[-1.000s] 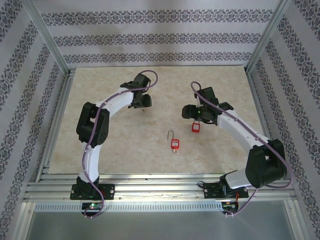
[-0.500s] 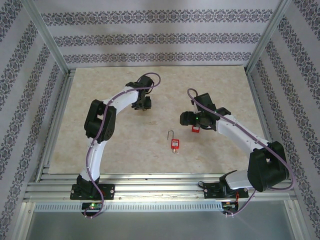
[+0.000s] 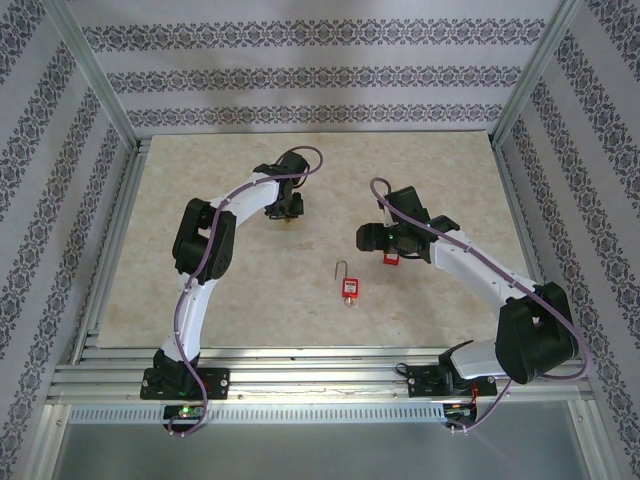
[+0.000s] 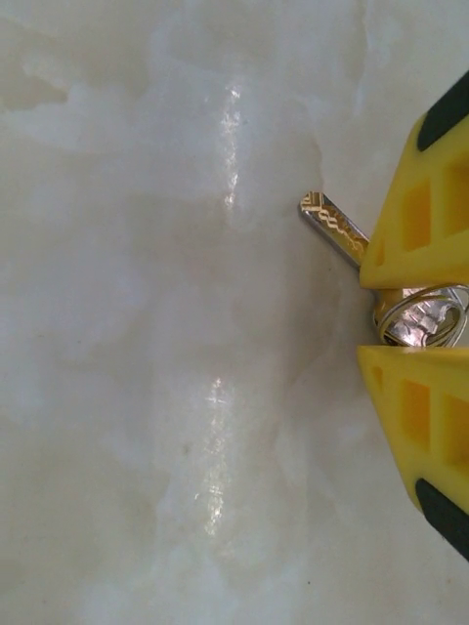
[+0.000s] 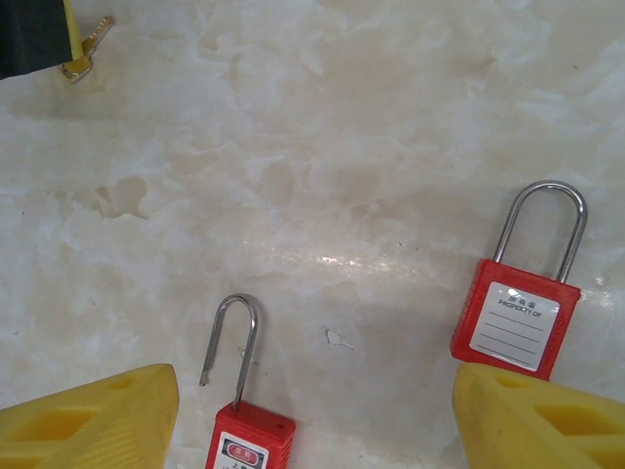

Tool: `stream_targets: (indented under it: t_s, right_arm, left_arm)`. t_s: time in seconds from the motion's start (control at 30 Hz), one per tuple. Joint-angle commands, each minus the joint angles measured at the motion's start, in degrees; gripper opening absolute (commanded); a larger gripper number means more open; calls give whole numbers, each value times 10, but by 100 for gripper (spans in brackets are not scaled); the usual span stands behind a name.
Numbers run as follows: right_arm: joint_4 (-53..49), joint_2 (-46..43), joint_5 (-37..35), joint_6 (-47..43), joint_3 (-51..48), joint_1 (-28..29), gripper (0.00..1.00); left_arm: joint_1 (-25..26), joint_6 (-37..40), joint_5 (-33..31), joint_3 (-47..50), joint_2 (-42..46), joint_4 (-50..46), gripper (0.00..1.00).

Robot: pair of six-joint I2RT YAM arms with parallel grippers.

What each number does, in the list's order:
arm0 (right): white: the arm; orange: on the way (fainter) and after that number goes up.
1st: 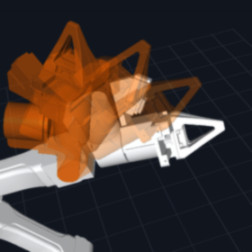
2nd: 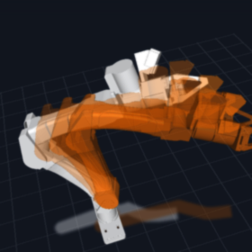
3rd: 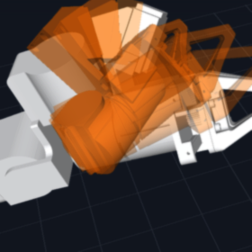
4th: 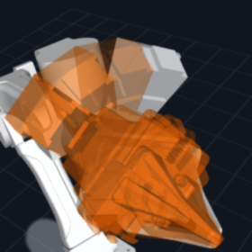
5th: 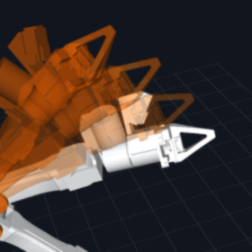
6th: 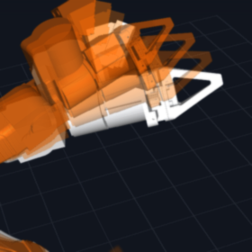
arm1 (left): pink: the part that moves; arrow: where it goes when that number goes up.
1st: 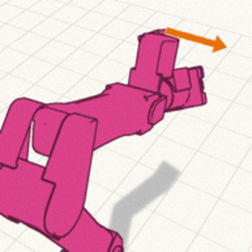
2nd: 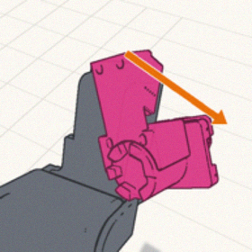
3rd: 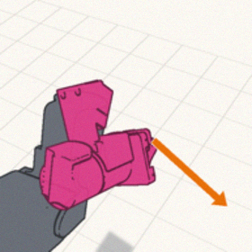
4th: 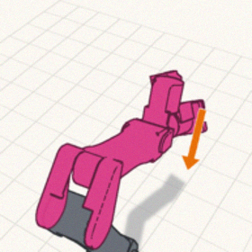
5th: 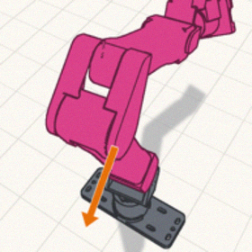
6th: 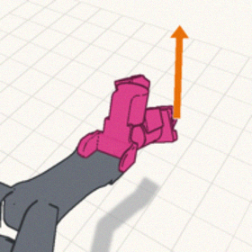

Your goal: Unlock with the key

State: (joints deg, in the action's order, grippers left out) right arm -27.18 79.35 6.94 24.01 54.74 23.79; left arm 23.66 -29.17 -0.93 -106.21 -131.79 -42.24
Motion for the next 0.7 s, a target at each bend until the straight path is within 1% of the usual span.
stream_targets:
  t_s: [0.0, 0.1, 0.17, 0.27, 0.33, 0.43, 0.5, 0.67]
  right_arm:
    - [8, 6, 0, -1, 2, 6, 74]
    - [6, 14, 2, -1, 8, 10, 74]
    - [6, 18, 2, 2, 14, 14, 74]
    - [20, 20, 14, 23, 16, 15, 75]
    - [36, 21, 36, 51, 20, 12, 75]
    - [76, 25, 86, 105, 25, 12, 75]
    - [117, 27, 115, 159, 24, 13, 76]
    - [281, 24, 175, 315, -17, 17, 75]
  left_arm:
    - [5, 13, -7, 10, -4, -30, 14]
    - [6, 19, -1, 34, 17, -11, 4]
    - [5, 23, 1, 49, 33, -1, 0]
    - [6, 31, 5, 91, 75, 28, 0]
    - [6, 32, 13, 135, 117, 70, 0]
    - [8, 22, 33, 211, 194, 144, 0]
    - [13, 7, 53, 266, 257, 206, 0]
    - [26, -34, 89, 377, 386, 356, 0]
